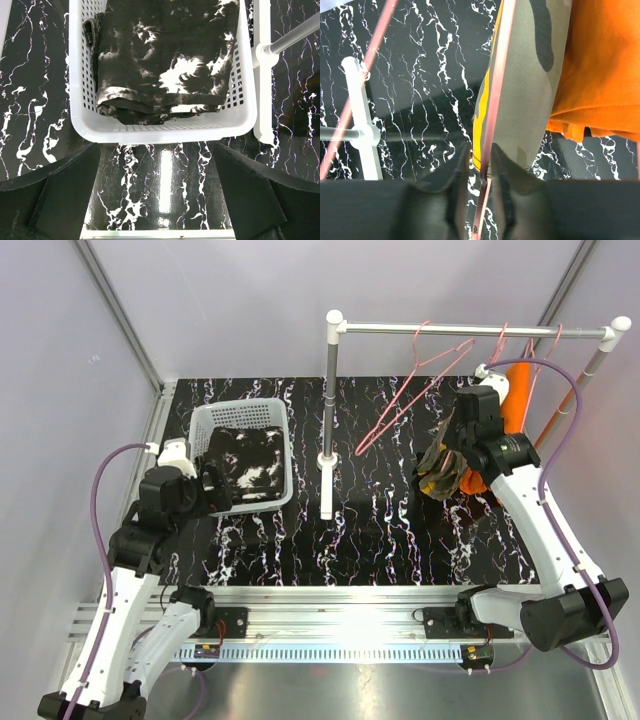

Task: Remove the trousers from the hanger

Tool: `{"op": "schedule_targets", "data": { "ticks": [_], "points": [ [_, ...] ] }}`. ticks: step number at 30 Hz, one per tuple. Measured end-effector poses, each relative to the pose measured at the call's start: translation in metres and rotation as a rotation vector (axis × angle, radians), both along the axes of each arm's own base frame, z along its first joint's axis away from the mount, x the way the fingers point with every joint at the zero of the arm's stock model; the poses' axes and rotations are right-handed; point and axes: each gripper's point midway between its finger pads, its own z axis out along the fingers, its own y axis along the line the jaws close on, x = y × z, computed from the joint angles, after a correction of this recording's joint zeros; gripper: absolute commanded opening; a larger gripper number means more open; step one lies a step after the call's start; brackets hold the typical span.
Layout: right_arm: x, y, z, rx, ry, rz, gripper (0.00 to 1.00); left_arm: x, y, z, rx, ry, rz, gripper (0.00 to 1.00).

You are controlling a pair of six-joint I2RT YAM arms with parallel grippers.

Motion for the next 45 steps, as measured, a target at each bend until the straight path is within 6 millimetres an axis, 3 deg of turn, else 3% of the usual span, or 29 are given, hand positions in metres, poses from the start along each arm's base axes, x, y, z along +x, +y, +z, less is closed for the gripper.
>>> {"op": "schedule_targets", "data": {
  "ticks": [2, 4, 9, 14, 15, 18, 26, 39, 45],
  "points": [
    [0.001, -0.001, 0.0, 0.0, -0.001, 0.003, 0.12, 0.0, -0.001, -0.001, -0.001, 0.001, -0.003, 0.99],
    [0.002, -0.002, 0.0, 0.0, -0.002, 0.002, 0.1, 0.0, -0.001, -0.001, -0.002, 0.001, -0.004, 0.99],
    [0.005, -0.002, -0.001, 0.008, -0.007, 0.007, 0.21, 0.0, -0.002, -0.003, -0.005, 0.004, -0.011, 0.99],
    [0.008, -0.001, -0.007, 0.011, -0.006, 0.019, 0.22, 0.0, -0.003, -0.002, -0.008, 0.002, -0.016, 0.99],
    [0.008, -0.001, -0.009, 0.01, -0.003, 0.02, 0.2, 0.001, -0.003, -0.002, -0.009, 0.0, -0.016, 0.99],
    [0.009, -0.002, -0.012, 0.008, 0.003, 0.022, 0.0, 0.001, -0.004, -0.001, -0.01, -0.005, -0.02, 0.99],
    [0.009, -0.004, -0.01, -0.009, 0.009, 0.041, 0.0, 0.002, -0.004, 0.0, -0.01, -0.009, -0.021, 0.99],
    [-0.015, 0.004, 0.032, -0.013, 0.0, 0.157, 0.0, 0.003, -0.015, 0.006, -0.049, -0.029, -0.067, 0.99],
    [-0.02, 0.006, 0.058, -0.015, -0.043, 0.187, 0.0, 0.003, -0.041, 0.022, -0.155, -0.069, -0.152, 0.99]
  ]
}}
